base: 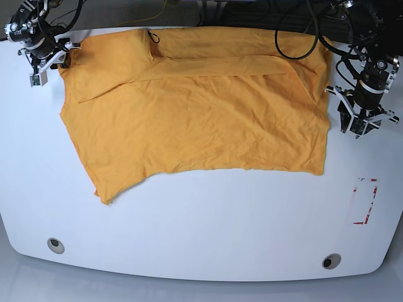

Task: Layout the t-shirt on the table in an organized manner, then fold the t-shirt properly
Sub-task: 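Move the left gripper along the shirt side toward the hem, then lower both grippers to the hem corners of the shirt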

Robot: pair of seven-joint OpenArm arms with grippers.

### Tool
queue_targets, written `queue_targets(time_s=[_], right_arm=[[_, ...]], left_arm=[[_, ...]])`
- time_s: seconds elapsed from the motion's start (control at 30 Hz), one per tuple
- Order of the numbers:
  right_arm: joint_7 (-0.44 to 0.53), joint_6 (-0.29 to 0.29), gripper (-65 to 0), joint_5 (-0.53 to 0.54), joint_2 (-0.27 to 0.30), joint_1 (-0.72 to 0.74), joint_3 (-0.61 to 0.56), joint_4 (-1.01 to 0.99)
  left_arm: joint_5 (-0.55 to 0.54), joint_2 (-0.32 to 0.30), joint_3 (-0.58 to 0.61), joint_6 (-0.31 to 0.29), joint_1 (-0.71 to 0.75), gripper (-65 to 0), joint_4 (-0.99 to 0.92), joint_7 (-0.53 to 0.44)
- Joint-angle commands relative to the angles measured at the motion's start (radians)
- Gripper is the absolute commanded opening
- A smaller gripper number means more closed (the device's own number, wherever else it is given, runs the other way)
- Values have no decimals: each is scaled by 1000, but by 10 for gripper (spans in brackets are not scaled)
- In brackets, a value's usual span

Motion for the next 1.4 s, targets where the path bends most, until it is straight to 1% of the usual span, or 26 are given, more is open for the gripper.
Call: queue_targets(time_s=[0.0,0.1,0.17,0.33,0.47,0.6,0.7,0.77,0.83,0.9,1.07,1.3,1.37], right_arm=[[17,1,-277,10,20,-4,10,21],[17,1,-197,8,20,-4,12,37],[17,1,-173,-9,20,-4,12,64],[17,1,-164,-82,13,2,12,139],[19,1,-164,-107,16,28,10,153],[19,1,-163,-118,20,98,6,145],[19,1,-163,-151,20,177,1,127],[19,1,-163,-176,20,233,-2,106],[19,1,-163,-216,20,309,-37,66],[19,1,-163,-245,32,359,-73,32],[25,1,-163,-283,43,496,-145,-80],[121,1,-164,-294,49,665,-191,-301],[155,1,-164,-294,72,724,-223,-393]], left_arm=[[-14,-8,-3,8,-9,-291,-1,-19],[-14,-6,-2,8,-24,-215,-15,-19],[-14,-6,-2,8,-32,-195,-32,-19],[-14,-8,-2,8,-72,-193,-96,-19],[-14,-9,-2,8,-104,-193,-141,-19],[-11,-12,-2,8,-148,-192,-185,-19],[-9,-11,-2,8,-202,-191,-228,-19],[-8,-9,-2,8,-234,-192,-248,-19],[-8,-8,-2,8,-271,-193,-273,-19],[-8,-8,0,8,-293,-193,-291,-19],[-8,-6,8,8,-356,-191,-334,-19],[-8,-9,74,8,-385,-191,-374,-19],[-8,-9,90,8,-385,-191,-374,-19]])
